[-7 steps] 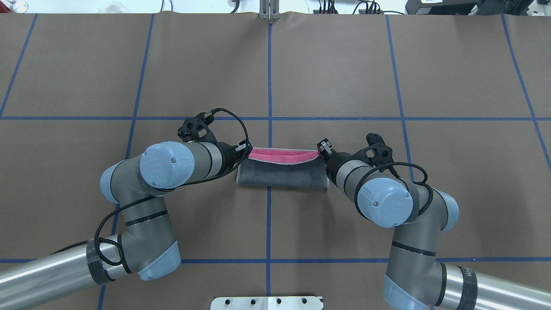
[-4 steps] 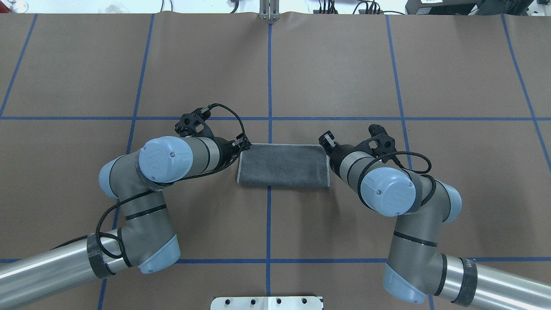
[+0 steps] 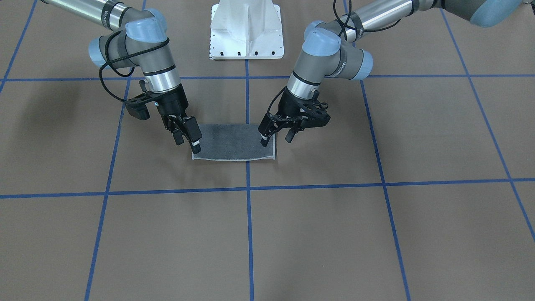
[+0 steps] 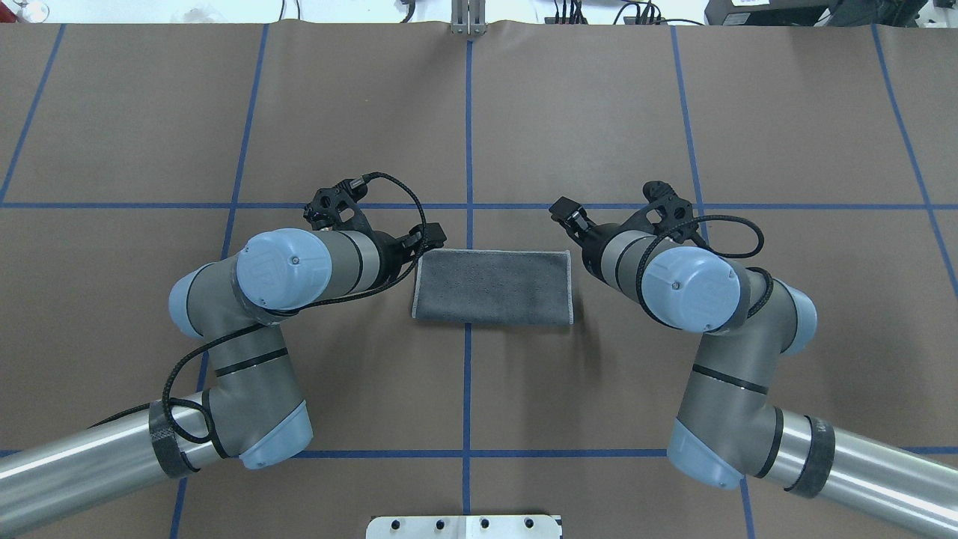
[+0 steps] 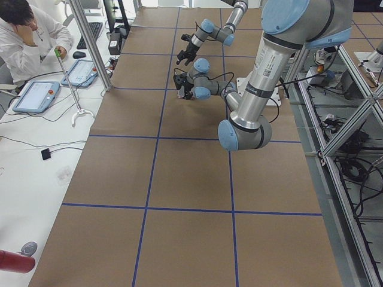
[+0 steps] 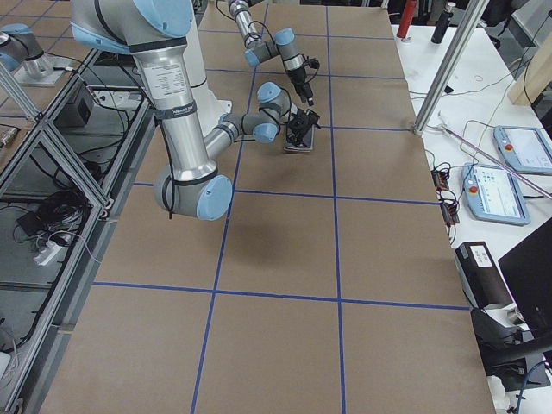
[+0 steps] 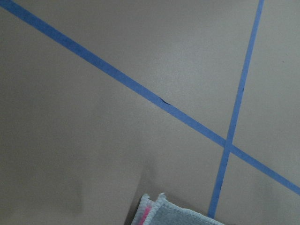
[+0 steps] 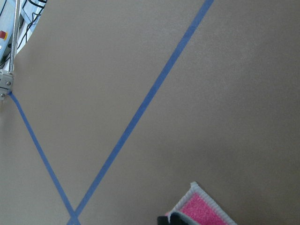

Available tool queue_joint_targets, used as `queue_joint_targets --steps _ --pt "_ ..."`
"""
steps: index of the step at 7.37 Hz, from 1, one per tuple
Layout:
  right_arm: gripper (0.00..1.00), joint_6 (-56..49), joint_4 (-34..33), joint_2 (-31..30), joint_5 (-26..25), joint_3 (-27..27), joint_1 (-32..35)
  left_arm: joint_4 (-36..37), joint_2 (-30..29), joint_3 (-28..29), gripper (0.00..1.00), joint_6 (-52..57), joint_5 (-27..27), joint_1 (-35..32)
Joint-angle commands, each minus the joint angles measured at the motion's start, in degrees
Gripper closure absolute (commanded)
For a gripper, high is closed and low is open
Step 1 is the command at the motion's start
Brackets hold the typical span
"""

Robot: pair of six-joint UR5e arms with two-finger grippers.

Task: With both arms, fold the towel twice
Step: 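Grasp the folded towel's end with the left gripper while the right arm withdraws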

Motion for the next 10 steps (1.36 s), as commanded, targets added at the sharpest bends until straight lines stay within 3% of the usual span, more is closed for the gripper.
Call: queue_joint_targets --steps 1,4,6,7,10 --pt "0.00 -15.5 -7.0 -0.4 9.1 2.6 4.7 -0.2 0.7 -1.4 0.00 2.6 -3.3 0.2" --pt "0.00 -35.7 -19.3 -0.9 20.9 7.1 13.4 -0.8 1.5 -1.6 0.00 1.7 -3.3 1.3" --pt "0.00 -52.5 -23.5 -3.0 25.1 8.5 18.0 -0.8 1.5 -1.1 0.02 -0.4 -3.1 3.3" --pt "0.00 -52.7 -23.5 -3.1 25.2 8.6 18.3 -0.8 1.5 -1.2 0.10 -1.8 -3.0 3.7" --pt "0.00 -52.7 -23.4 -3.2 25.1 9.2 18.3 -0.7 1.6 -0.8 0.16 -2.0 -2.9 4.5"
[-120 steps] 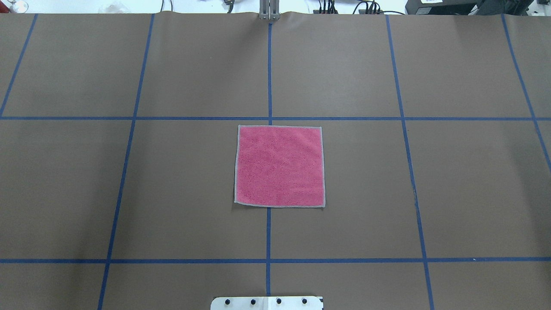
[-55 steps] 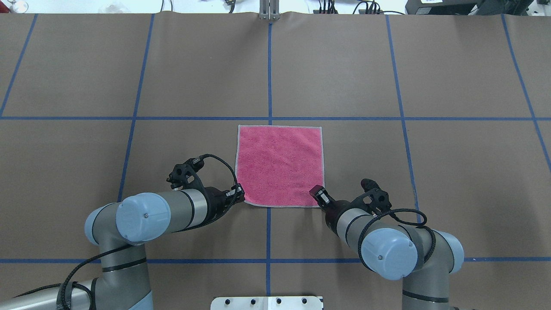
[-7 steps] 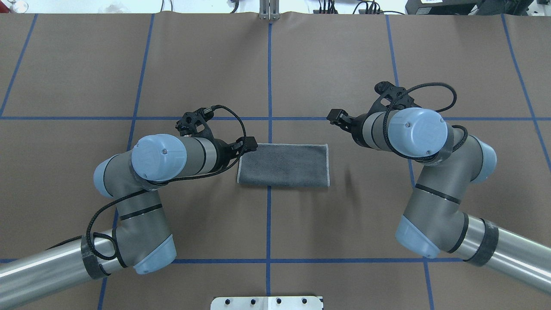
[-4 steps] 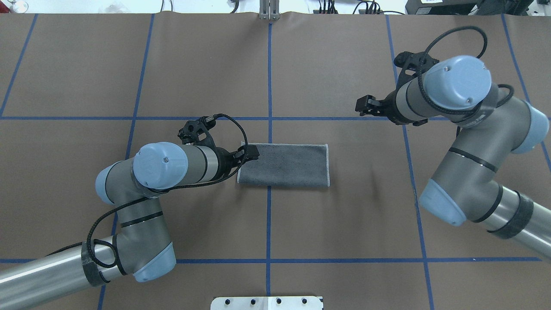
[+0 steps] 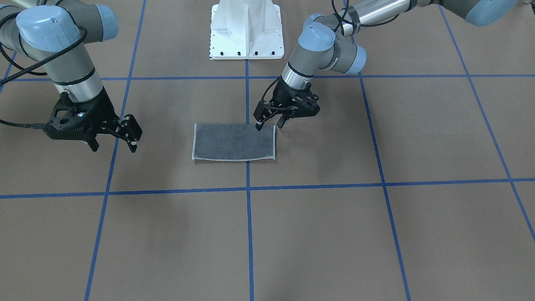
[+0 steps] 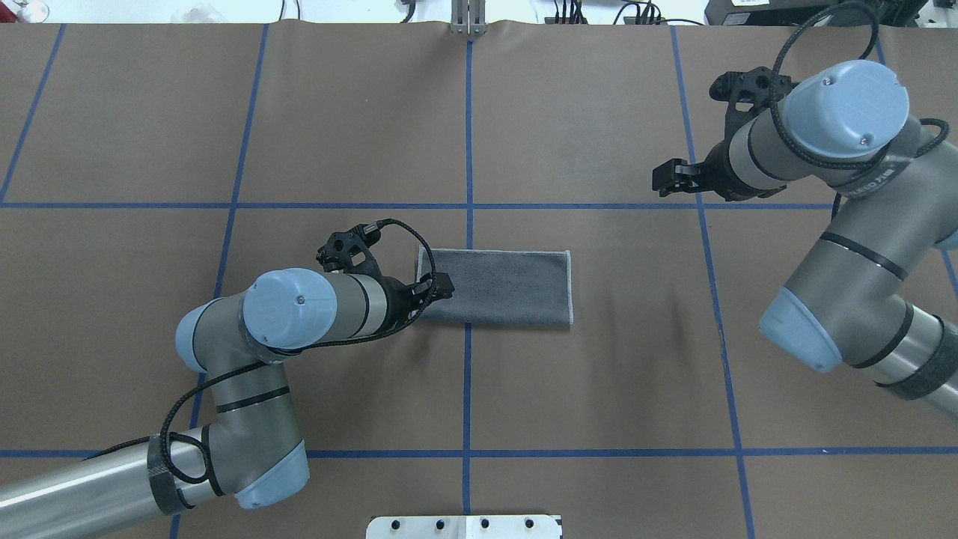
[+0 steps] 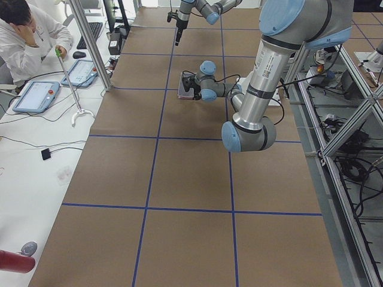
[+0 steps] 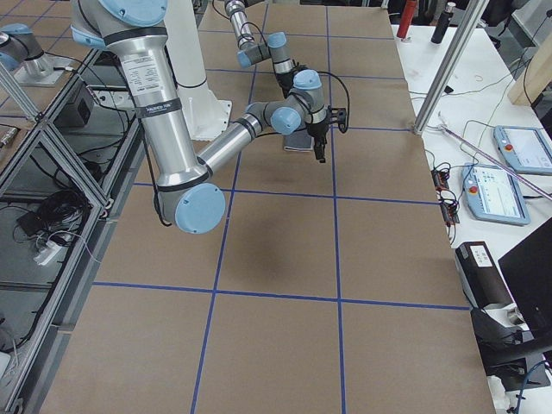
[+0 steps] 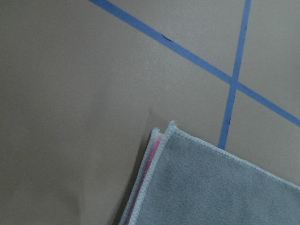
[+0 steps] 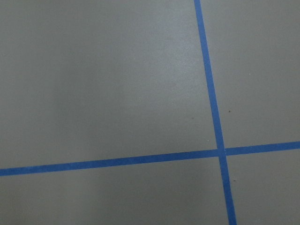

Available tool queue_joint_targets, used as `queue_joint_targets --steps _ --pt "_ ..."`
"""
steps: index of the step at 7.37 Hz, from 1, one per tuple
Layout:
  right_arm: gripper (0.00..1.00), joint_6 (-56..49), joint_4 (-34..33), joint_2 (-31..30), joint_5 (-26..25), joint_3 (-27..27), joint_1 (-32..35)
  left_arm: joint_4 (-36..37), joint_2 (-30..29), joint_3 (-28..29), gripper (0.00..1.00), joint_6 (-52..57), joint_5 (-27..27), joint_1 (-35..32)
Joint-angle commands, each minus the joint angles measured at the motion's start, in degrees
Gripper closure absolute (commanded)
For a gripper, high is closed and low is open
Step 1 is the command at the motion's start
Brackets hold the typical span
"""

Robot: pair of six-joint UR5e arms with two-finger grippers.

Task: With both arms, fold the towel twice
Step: 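Grasp the folded towel's end with the left gripper while the right arm withdraws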

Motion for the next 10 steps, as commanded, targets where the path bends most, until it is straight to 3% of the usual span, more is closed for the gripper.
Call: queue_joint_targets --steps 1,3,5,10 --pt "0.00 -0.1 0.0 0.0 0.0 0.3 0.1 0.1 0.0 0.5 0.18 -0.1 0.0 0.5" --pt "0.00 -0.1 0.0 -0.1 0.0 0.4 0.1 0.1 -0.1 0.7 0.24 -0.1 0.1 0.5" --pt "0.00 -0.4 -0.1 -0.1 0.0 0.3 0.1 0.1 -0.2 0.8 0.43 0.1 0.1 0.5" --pt "0.00 -0.4 -0.1 -0.1 -0.1 0.4 0.1 0.1 0.9 0.1 0.46 0.5 0.0 0.4"
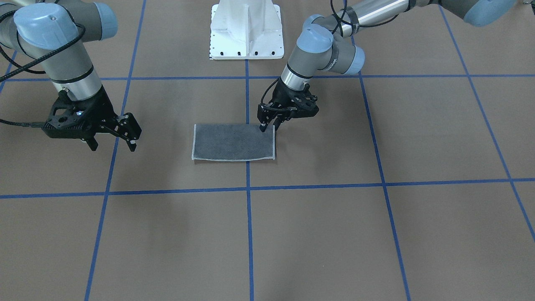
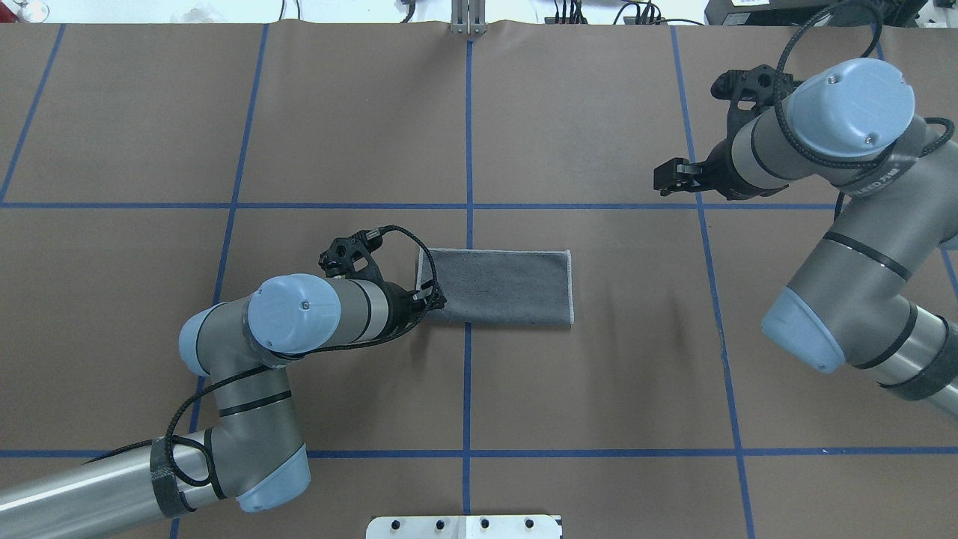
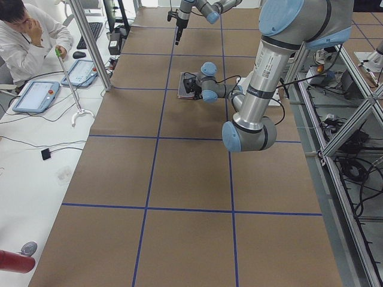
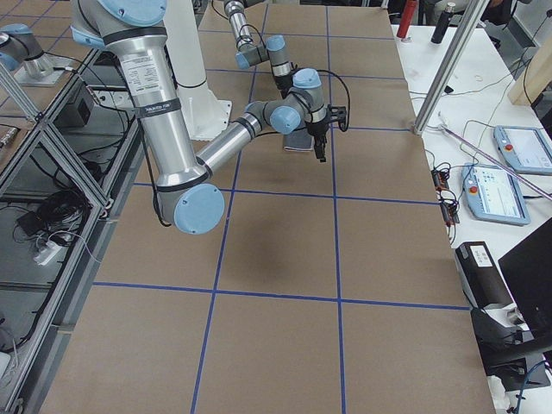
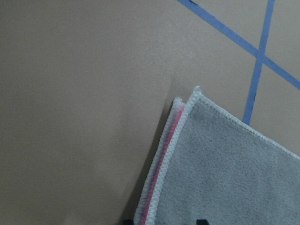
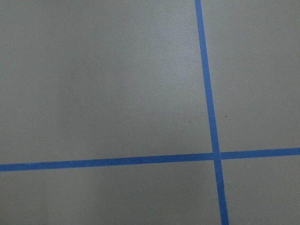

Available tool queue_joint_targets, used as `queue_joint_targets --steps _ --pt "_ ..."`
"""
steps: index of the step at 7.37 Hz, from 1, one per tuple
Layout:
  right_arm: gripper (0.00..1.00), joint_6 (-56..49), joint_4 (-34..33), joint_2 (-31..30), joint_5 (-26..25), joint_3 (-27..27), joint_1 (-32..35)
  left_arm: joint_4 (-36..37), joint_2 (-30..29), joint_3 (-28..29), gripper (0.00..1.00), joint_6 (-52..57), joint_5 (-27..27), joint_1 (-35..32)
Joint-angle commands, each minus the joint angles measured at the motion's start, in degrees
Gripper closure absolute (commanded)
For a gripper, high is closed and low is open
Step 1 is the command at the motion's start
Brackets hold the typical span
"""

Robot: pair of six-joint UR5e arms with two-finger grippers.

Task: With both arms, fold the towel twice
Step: 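Lift the grasped end of the towel with the left gripper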

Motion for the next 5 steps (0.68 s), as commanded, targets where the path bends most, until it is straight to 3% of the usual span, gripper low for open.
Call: queue_joint_targets --steps 1,5 --pt "0.00 0.0 0.0 0.0 -0.2 0.0 0.0 0.0 1.3 -0.9 0.47 0.1 -0.1 0.0" --pt "0.00 0.0 0.0 -0.1 -0.4 0.0 0.0 -0.1 1.3 -1.0 0.62 0.1 -0.2 0.0"
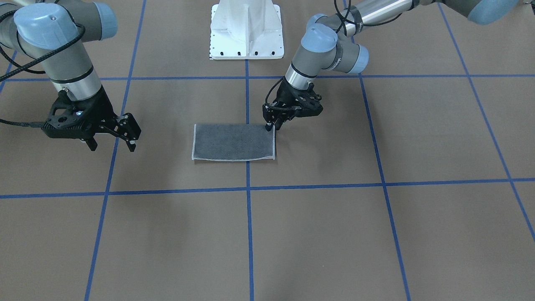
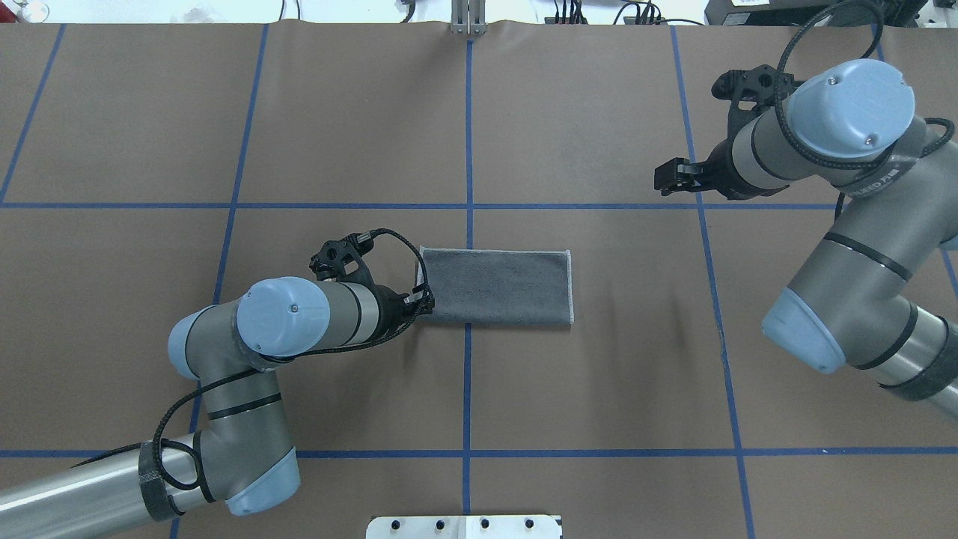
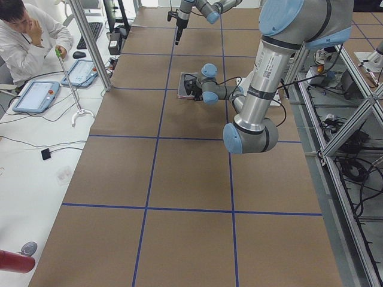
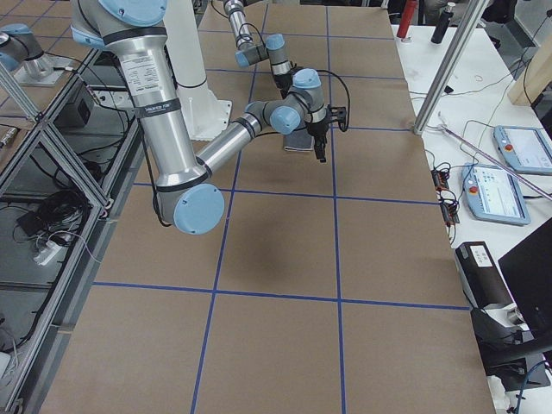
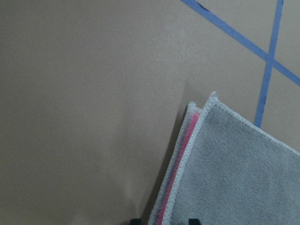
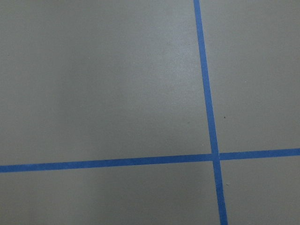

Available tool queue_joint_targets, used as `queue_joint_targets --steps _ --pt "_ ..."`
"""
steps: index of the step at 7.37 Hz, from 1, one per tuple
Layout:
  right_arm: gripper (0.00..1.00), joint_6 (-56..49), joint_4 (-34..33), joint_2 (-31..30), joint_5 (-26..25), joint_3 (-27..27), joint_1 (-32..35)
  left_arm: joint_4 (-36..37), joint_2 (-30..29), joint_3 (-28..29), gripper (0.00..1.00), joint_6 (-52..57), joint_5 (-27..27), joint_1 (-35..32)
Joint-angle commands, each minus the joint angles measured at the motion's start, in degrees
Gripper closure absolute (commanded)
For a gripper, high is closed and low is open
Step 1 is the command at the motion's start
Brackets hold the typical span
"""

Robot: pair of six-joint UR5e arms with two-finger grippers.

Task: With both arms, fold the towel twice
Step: 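Lift the grasped end of the towel with the left gripper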

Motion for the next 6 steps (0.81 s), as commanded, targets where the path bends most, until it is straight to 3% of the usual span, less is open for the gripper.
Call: queue_joint_targets --steps 1,3,4,6 --pt "0.00 0.0 0.1 0.0 -0.2 0.0 0.0 -0.1 0.0 -0.1 0.67 0.0 0.0 0.0" --pt "0.00 0.0 0.0 0.0 -0.2 0.0 0.0 -0.1 0.0 -0.1 0.81 0.0 0.0 0.0" --pt "0.00 0.0 0.0 0.0 -0.2 -0.1 0.0 -0.1 0.0 -0.2 0.98 0.1 0.0 -0.1" --pt "0.00 -0.1 0.0 -0.3 -0.2 -0.3 0.0 0.1 2.7 -4.0 1.00 0.3 -0.5 -1.0"
